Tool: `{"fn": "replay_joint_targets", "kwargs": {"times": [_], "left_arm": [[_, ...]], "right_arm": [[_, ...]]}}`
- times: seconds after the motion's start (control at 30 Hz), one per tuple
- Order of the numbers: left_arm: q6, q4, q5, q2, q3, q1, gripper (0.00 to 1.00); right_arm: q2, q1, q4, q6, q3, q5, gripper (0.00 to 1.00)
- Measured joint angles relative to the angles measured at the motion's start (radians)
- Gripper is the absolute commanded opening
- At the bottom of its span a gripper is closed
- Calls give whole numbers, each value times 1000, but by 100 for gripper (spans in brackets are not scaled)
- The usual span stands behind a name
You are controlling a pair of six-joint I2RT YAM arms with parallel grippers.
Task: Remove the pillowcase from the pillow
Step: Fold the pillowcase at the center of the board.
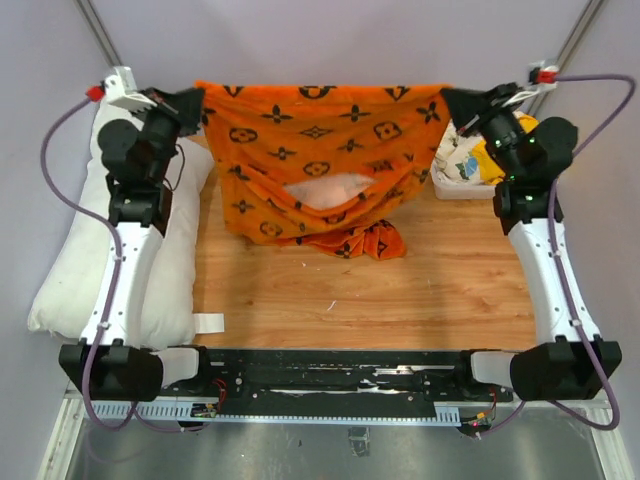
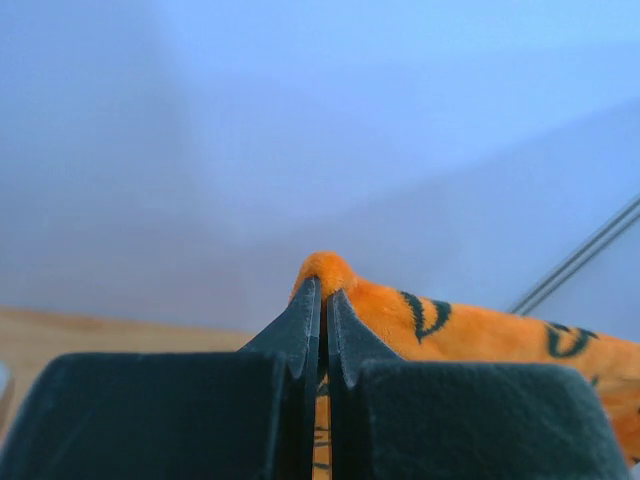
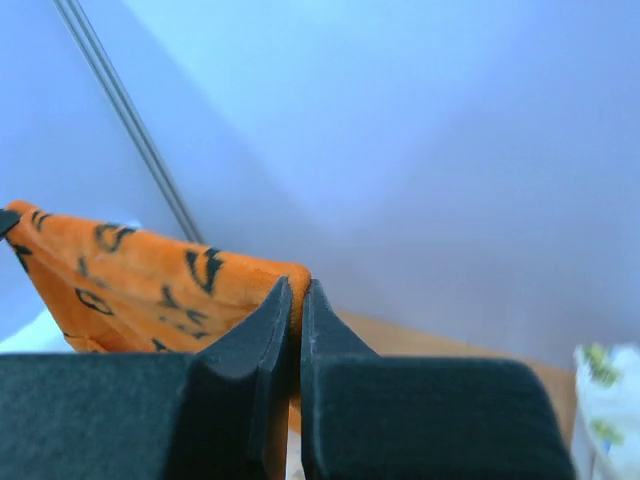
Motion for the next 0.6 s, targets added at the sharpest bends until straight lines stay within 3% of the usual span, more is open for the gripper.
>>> {"fn": "replay_joint_targets", "kwargs": {"times": [0.37, 0.6], "left_arm": [[160, -73, -50, -249, 409, -2, 0], [225, -90, -9, -302, 714, -2, 0]], "right_arm": [[-252, -21, -154, -118, 421, 95, 1], [-348, -21, -232, -214, 732, 112, 1]]}}
